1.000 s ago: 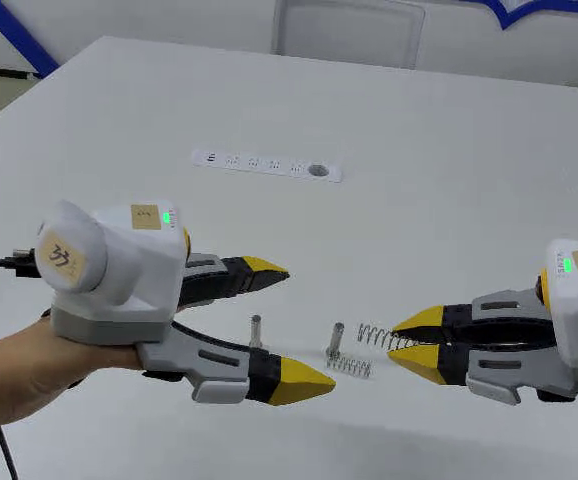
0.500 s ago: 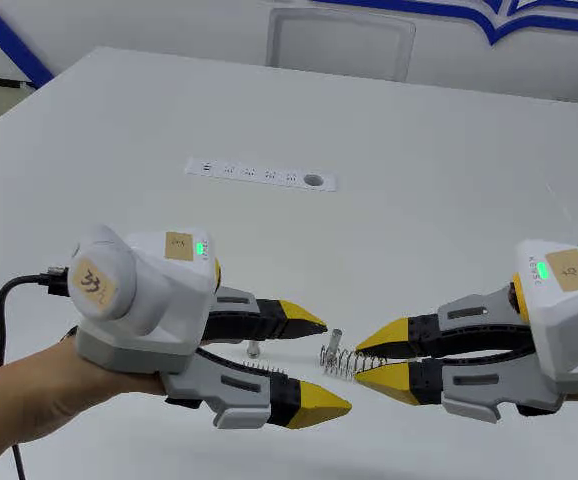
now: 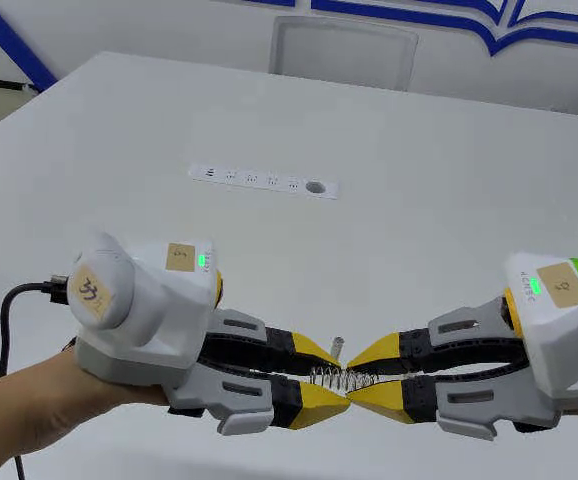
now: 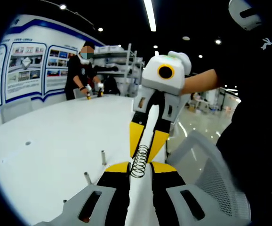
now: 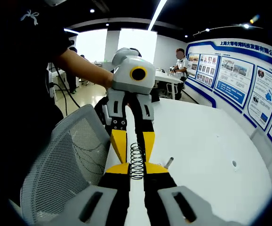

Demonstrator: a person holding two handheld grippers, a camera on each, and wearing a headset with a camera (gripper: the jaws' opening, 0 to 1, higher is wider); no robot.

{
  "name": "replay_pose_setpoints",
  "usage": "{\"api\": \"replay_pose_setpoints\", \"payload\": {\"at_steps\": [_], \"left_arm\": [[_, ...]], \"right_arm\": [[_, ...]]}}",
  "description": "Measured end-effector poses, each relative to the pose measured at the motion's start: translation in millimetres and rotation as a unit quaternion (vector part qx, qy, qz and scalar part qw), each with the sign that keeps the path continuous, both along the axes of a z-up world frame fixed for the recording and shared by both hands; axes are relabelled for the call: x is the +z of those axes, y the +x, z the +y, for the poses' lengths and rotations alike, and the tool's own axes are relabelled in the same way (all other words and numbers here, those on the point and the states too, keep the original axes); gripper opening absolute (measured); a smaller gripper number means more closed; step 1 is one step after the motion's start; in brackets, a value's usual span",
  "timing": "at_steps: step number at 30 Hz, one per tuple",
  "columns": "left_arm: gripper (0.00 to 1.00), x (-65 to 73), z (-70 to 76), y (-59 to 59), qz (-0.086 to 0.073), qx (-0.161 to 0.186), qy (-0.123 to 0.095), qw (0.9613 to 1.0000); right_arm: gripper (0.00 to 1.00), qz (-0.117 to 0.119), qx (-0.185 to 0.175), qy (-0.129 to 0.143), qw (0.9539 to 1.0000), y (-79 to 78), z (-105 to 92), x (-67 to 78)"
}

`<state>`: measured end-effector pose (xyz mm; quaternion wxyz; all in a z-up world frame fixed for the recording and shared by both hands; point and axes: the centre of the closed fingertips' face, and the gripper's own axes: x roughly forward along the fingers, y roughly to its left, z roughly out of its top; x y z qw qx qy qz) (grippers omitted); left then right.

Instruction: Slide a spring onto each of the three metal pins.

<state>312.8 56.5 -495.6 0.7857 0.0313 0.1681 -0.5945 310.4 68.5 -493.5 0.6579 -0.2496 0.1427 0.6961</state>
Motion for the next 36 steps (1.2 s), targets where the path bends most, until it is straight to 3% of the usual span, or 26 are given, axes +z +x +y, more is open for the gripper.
{"api": "replay_pose_setpoints", "payload": {"at_steps": [6, 15, 20, 26, 31, 36], "left_arm": [[0.11, -5.4, -0.5, -4.5, -0.007, -0.010, 0.014, 0.9998], [0.10, -4.2, 0.2, -2.6, -0.040, -0.014, 0.030, 0.9986], [0.10, -1.8, 0.3, -1.6, -0.043, -0.017, 0.030, 0.9985], [0.10, -0.2, 0.6, -1.8, -0.037, -0.018, 0.023, 0.9989], [0.10, 0.8, 0.4, -3.5, -0.029, -0.025, 0.017, 0.9991], [0.10, 2.8, -2.0, -3.2, -0.034, -0.030, 0.013, 0.9989]], "right_arm": [[0.10, -0.005, 0.018, -0.013, 0.9997, -5.5, -1.6, -3.6], [0.12, -0.016, 0.017, -0.017, 0.9996, -2.1, -2.7, -2.5], [0.13, -0.006, 0.013, -0.018, 0.9997, 1.1, -6.4, -2.4], [0.14, 0.004, 0.010, -0.015, 0.9998, 2.2, -8.4, -4.9], [0.11, 0.040, 0.012, -0.003, 0.9991, -3.0, -7.9, -2.7], [0.11, 0.049, 0.013, 0.007, 0.9987, -2.6, -10.4, 4.3]]}}
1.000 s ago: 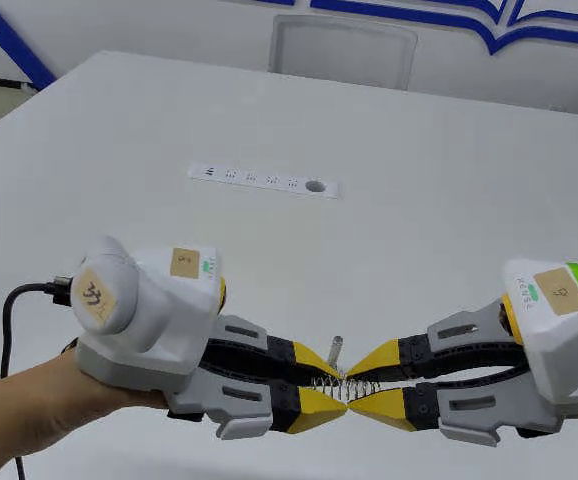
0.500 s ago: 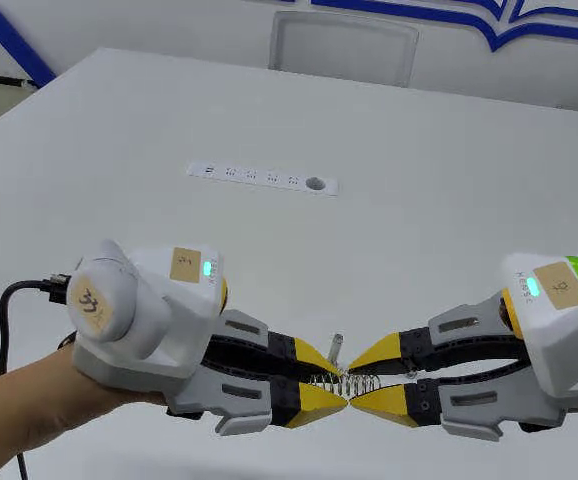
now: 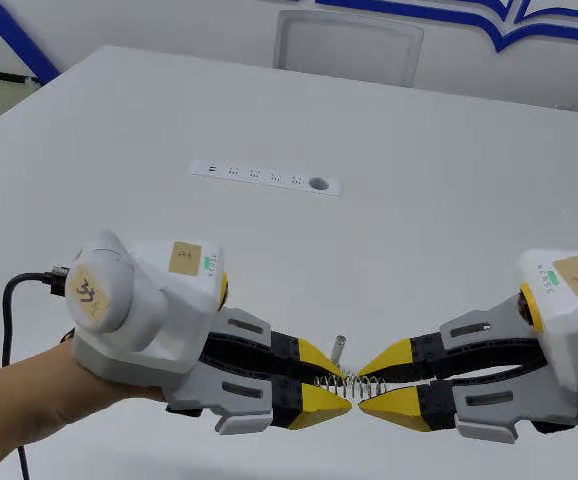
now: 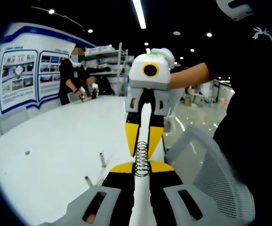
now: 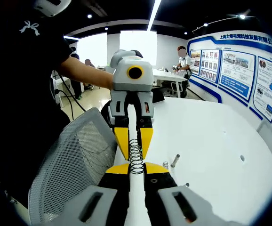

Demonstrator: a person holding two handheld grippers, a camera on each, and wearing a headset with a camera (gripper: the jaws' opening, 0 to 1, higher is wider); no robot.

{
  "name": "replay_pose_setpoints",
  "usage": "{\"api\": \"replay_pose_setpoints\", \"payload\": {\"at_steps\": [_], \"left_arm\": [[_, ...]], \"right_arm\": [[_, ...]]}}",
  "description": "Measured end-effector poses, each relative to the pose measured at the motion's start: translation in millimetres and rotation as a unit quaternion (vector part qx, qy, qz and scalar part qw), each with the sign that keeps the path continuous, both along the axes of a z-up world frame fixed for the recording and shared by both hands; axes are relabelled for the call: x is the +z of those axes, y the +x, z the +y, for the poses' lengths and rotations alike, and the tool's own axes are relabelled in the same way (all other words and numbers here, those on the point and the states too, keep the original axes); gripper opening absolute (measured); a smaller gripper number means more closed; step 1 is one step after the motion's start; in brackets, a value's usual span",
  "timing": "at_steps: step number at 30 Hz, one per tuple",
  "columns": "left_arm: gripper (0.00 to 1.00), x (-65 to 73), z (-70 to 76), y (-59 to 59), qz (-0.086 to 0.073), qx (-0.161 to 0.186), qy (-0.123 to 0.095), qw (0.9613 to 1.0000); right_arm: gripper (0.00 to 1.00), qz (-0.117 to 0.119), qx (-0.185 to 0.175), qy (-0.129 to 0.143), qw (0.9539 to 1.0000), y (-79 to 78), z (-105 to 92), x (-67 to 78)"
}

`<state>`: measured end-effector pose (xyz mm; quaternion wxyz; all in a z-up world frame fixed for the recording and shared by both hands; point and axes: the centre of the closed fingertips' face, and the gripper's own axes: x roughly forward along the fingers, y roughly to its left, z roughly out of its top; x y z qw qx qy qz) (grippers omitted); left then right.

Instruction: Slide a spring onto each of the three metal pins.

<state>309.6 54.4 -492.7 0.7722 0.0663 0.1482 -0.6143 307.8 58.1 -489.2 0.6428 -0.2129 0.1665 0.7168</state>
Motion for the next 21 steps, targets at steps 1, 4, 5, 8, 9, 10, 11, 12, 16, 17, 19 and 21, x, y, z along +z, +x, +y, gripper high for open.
{"api": "replay_pose_setpoints", "payload": {"at_steps": [1, 4, 5, 8, 9, 10, 11, 12, 16, 17, 19, 21], "left_arm": [[0.10, 0.2, -0.9, -0.8, 0.006, -0.002, -0.001, 1.0000], [0.10, -0.9, -1.1, -1.1, 0.006, -0.005, 0.003, 1.0000], [0.10, -1.5, -1.0, -1.3, 0.006, -0.005, 0.005, 1.0000], [0.10, -3.3, -0.2, -1.7, 0.005, -0.006, 0.011, 0.9999], [0.10, -4.3, 0.4, -2.3, 0.005, -0.006, 0.014, 0.9999], [0.10, -4.7, 0.5, -2.7, 0.005, -0.006, 0.015, 0.9999], [0.10, -5.5, 1.0, -3.2, 0.006, -0.006, 0.017, 0.9998], [0.10, -5.9, 1.2, -3.6, 0.007, -0.006, 0.017, 0.9998], [0.10, -6.1, 1.9, -2.5, 0.004, -0.002, 0.018, 0.9998], [0.10, -5.8, 1.9, -2.1, 0.004, -0.001, 0.018, 0.9998], [0.10, -4.8, 1.8, -0.9, 0.004, 0.001, 0.016, 0.9999], [0.10, -5.0, 1.8, 0.6, 0.002, 0.004, 0.017, 0.9999]], "right_arm": [[0.11, 0.005, 0.001, 0.003, 1.0000, -1.0, 0.2, 2.3], [0.11, 0.011, 0.001, 0.008, 0.9999, -2.2, 1.7, 6.1], [0.11, 0.014, 0.002, 0.010, 0.9998, -2.9, 2.5, 7.1], [0.11, 0.019, 0.001, 0.016, 0.9997, -4.3, 5.2, 9.3], [0.11, 0.022, 0.001, 0.020, 0.9995, -5.4, 7.1, 10.7], [0.11, 0.024, 0.001, 0.023, 0.9995, -5.9, 8.1, 11.5], [0.11, 0.031, -0.002, 0.030, 0.9991, -7.0, 10.4, 13.6], [0.11, 0.034, -0.002, 0.034, 0.9988, -7.6, 11.8, 15.1], [0.11, 0.041, -0.007, 0.051, 0.9978, -7.1, 17.5, 21.6], [0.11, 0.044, -0.009, 0.056, 0.9974, -6.9, 19.0, 23.6], [0.11, 0.052, -0.014, 0.070, 0.9961, -5.5, 22.3, 28.2], [0.11, 0.059, -0.019, 0.077, 0.9951, -3.1, 24.5, 29.4]]}}
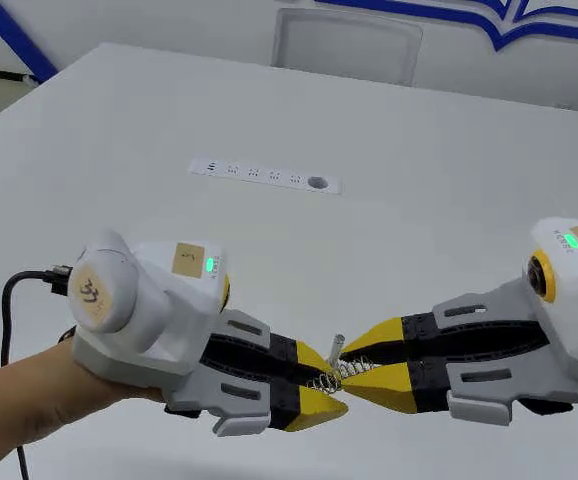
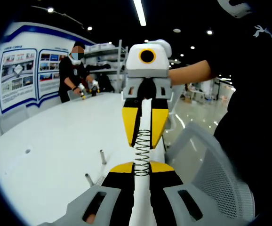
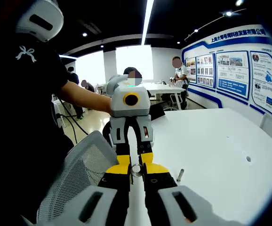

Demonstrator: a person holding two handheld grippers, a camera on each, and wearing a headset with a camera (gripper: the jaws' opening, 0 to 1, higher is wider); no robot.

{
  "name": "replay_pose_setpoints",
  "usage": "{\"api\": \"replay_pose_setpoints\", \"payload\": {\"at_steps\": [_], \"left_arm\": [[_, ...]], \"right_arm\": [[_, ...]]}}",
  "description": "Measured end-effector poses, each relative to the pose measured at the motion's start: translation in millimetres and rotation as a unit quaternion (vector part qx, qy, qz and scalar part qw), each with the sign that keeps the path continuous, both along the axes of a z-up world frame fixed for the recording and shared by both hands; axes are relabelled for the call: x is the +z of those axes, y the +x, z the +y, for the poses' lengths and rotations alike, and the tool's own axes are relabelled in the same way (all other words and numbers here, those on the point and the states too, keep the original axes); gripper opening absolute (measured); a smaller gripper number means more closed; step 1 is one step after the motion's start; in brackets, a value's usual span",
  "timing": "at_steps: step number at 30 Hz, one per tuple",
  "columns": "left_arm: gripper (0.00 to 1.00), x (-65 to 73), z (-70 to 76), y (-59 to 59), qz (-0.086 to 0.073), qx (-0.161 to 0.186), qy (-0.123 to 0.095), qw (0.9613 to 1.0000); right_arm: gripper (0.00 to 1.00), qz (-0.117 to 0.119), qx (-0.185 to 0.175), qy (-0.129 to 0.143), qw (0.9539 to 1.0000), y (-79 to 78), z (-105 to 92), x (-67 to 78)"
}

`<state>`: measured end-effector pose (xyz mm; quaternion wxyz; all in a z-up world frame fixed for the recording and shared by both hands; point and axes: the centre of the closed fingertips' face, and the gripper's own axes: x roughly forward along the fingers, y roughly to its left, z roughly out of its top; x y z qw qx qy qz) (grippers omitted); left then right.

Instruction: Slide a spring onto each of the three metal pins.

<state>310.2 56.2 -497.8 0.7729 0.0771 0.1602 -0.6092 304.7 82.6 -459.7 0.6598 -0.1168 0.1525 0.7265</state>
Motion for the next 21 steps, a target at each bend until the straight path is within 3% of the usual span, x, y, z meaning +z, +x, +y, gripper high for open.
{"api": "replay_pose_setpoints", "payload": {"at_steps": [7, 10, 17, 21], "left_arm": [[0.10, -3.2, 1.0, 1.1, -0.003, 0.003, 0.007, 1.0000], [0.10, -1.5, -1.1, 1.6, -0.005, 0.005, 0.003, 1.0000], [0.10, 1.4, -4.1, 6.3, -0.008, 0.013, -0.004, 0.9999], [0.10, 1.5, -3.7, 9.3, -0.014, 0.022, -0.005, 0.9996]], "right_arm": [[0.11, 0.004, -0.003, 0.006, 1.0000, -0.1, 6.7, 0.2], [0.11, 0.011, -0.009, 0.021, 0.9997, 1.0, 10.1, 4.5], [0.11, 0.017, -0.019, 0.028, 0.9993, 5.4, 12.5, 8.7], [0.10, -0.003, -0.024, 0.024, 0.9994, 6.9, 14.4, 9.3]]}}
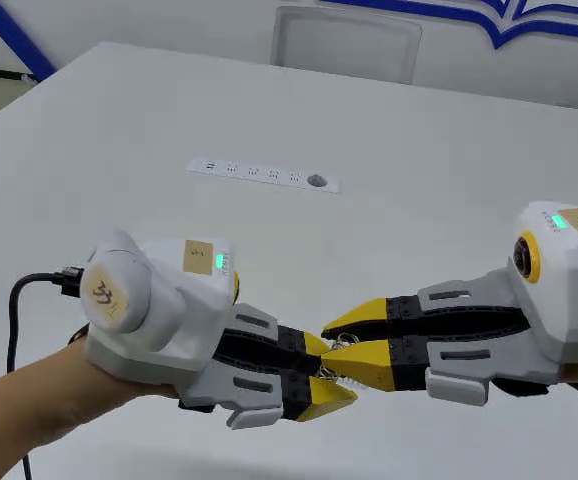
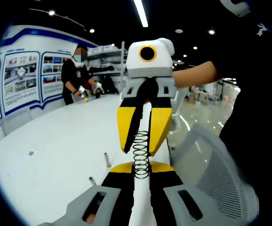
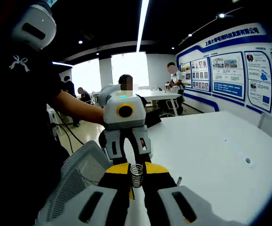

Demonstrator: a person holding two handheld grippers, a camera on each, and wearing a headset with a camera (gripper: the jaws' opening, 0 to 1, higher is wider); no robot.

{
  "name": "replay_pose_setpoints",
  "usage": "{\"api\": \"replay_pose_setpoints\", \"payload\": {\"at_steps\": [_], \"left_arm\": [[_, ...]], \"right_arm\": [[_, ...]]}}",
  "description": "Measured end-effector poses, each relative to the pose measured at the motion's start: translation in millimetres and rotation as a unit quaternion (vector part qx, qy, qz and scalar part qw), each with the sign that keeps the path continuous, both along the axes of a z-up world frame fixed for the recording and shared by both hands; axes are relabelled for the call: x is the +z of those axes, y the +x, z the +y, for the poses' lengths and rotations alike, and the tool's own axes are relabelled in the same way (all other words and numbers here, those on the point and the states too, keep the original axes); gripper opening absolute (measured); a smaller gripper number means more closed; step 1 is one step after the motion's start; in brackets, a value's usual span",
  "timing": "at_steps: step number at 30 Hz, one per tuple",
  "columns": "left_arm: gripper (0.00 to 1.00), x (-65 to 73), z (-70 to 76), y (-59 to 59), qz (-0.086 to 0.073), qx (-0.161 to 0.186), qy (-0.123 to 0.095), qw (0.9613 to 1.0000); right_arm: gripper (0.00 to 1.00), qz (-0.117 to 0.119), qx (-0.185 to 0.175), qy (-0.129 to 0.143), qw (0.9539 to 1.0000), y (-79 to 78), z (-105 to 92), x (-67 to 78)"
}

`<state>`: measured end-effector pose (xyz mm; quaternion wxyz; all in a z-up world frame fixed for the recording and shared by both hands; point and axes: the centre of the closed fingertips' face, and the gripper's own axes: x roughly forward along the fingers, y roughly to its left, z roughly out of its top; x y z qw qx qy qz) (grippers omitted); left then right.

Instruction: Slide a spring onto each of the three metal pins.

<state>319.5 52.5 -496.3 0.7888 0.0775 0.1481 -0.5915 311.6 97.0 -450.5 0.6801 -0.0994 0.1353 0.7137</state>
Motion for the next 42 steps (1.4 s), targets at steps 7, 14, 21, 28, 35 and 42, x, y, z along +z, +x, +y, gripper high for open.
{"api": "replay_pose_setpoints", "payload": {"at_steps": [7, 14, 21, 28, 35, 42], "left_arm": [[0.10, 2.3, 4.6, 5.3, -0.002, 0.018, -0.007, 0.9998], [0.12, 4.9, 6.8, 10.8, -0.005, 0.032, -0.014, 0.9994], [0.24, 7.0, 15.4, 21.0, -0.006, 0.058, -0.015, 0.9982], [0.36, 15.9, 30.5, 31.2, -0.024, 0.087, -0.023, 0.9956], [0.47, 20.1, 48.3, 38.5, -0.030, 0.118, -0.026, 0.9923], [0.57, 18.7, 59.2, 43.8, -0.030, 0.132, -0.015, 0.9907]], "right_arm": [[0.10, -0.013, -0.006, -0.005, 0.9999, 5.2, 0.7, 1.1], [0.10, -0.020, -0.015, -0.005, 0.9997, 9.1, 1.4, 3.8], [0.10, -0.027, -0.034, 0.003, 0.9991, 20.9, -5.7, 12.6], [0.11, -0.042, -0.064, -0.001, 0.9971, 41.4, -25.1, 17.4], [0.11, -0.051, -0.111, -0.019, 0.9923, 68.8, -54.2, 10.9], [0.11, -0.046, -0.165, -0.044, 0.9843, 98.2, -83.4, -6.6]]}}
